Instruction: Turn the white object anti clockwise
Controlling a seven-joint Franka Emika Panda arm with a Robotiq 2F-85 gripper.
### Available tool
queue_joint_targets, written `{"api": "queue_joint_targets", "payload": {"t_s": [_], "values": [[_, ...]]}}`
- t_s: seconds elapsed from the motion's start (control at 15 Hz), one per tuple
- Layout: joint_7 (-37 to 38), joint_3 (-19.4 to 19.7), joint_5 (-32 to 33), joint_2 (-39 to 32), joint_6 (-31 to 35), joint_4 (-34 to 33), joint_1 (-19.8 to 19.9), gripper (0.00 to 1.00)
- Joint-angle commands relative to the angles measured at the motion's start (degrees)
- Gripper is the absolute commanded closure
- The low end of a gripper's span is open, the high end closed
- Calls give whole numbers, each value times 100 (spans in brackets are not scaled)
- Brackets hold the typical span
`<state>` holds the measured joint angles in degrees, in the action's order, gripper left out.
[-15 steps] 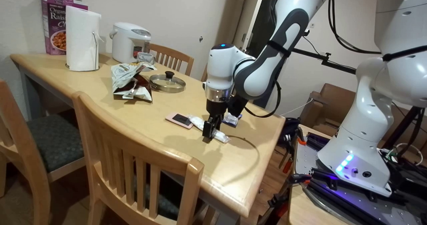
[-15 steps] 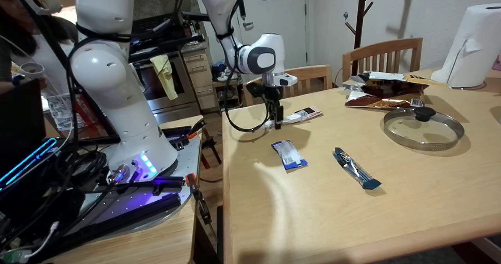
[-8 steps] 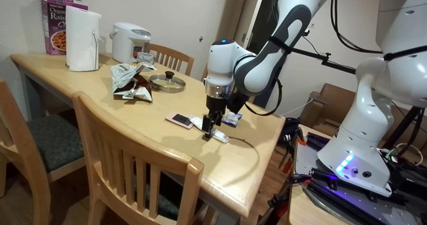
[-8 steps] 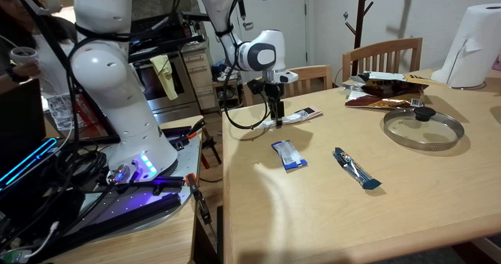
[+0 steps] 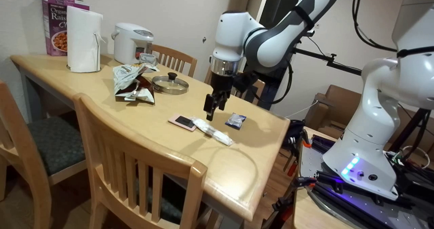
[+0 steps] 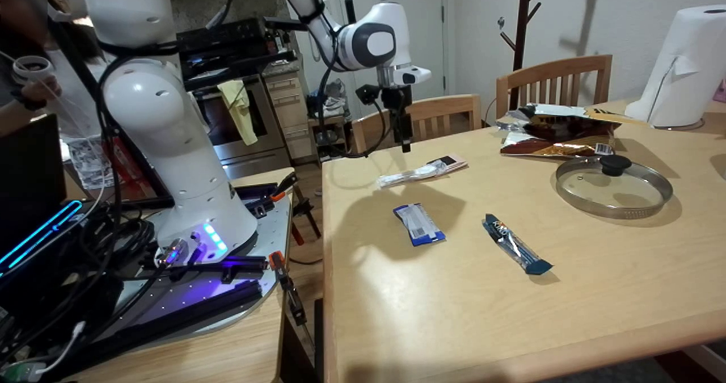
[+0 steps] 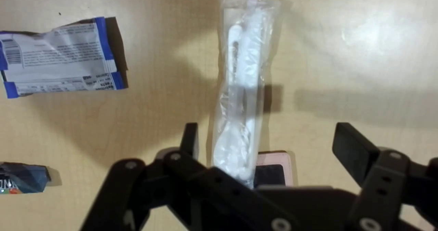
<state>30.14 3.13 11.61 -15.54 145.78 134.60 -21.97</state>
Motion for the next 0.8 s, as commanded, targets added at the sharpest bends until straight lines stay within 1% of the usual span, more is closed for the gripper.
{"api": "queue_joint_targets", "payload": {"t_s": [0.0,0.13,0.2,0.27,0.73], "values": [[32,-316,-41,439,-94,189,235,0],[143,-397,-19,520,-90,208,283,0],[49,-419,56,310,-29,48,323,0],[49,-448,57,331,-29,50,343,0],[45,-467,53,317,-28,50,366,0]]}}
